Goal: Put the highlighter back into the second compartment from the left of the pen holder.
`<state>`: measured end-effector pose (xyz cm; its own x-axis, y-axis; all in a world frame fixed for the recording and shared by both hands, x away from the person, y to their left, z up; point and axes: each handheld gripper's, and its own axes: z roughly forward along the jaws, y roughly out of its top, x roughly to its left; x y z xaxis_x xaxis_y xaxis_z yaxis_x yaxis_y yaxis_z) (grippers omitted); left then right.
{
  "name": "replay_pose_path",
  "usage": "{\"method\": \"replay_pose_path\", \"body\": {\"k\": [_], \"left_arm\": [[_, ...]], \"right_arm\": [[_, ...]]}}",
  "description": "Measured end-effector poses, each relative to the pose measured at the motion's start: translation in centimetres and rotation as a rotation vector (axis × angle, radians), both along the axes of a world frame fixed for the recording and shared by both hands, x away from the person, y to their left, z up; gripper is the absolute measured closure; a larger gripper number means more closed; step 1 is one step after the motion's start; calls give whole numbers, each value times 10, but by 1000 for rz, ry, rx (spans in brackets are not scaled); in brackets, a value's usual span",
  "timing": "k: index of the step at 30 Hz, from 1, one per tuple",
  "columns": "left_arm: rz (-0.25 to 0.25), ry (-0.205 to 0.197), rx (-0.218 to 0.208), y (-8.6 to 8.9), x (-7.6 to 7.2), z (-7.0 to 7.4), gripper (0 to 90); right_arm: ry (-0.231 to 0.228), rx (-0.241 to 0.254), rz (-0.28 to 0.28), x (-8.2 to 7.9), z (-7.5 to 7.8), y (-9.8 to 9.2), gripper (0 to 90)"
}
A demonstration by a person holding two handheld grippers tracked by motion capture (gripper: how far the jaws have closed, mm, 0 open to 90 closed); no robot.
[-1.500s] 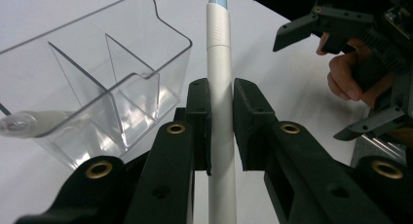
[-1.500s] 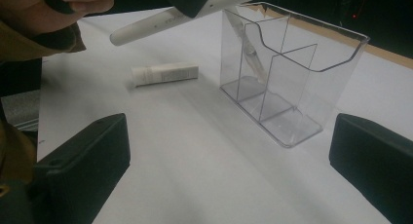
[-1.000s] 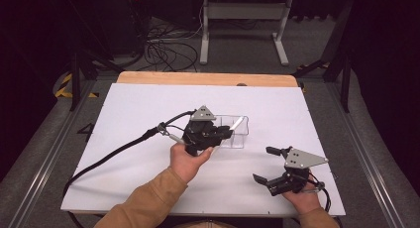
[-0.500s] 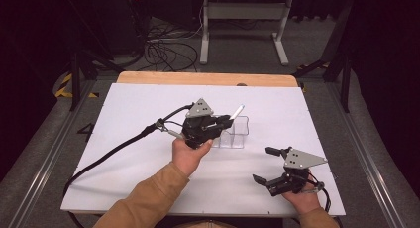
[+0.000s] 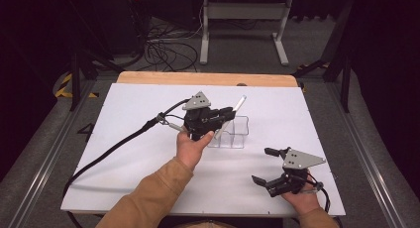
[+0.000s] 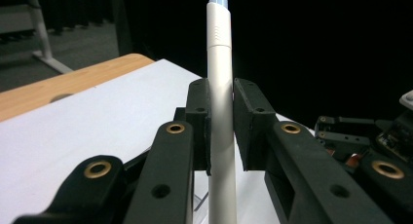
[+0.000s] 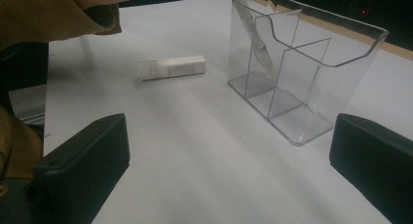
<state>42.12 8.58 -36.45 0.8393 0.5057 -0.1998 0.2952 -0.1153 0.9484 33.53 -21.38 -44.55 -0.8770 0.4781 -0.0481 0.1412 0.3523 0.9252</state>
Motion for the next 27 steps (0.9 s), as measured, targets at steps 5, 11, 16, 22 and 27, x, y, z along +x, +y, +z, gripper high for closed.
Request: {"method": "replay_pose_path", "body": {"k": [5,11,16,22,27], "left_arm": [[-1,-40,-25,-2,7,-4,780],[-8,-74,-49,-3,15,-10,779],[-18,-97,-56,-5,21,-15,779],[-41,-84,-71,-5,27,-20,779],[-36,-90,-82,-6,31,-22,778]], "right_arm": [[1,3,1,0,0,-1,15],[2,3,3,0,0,0,15],[4,5,3,0,0,0,15],[4,5,5,0,0,0,15],[4,5,6,0,0,0,15]]}}
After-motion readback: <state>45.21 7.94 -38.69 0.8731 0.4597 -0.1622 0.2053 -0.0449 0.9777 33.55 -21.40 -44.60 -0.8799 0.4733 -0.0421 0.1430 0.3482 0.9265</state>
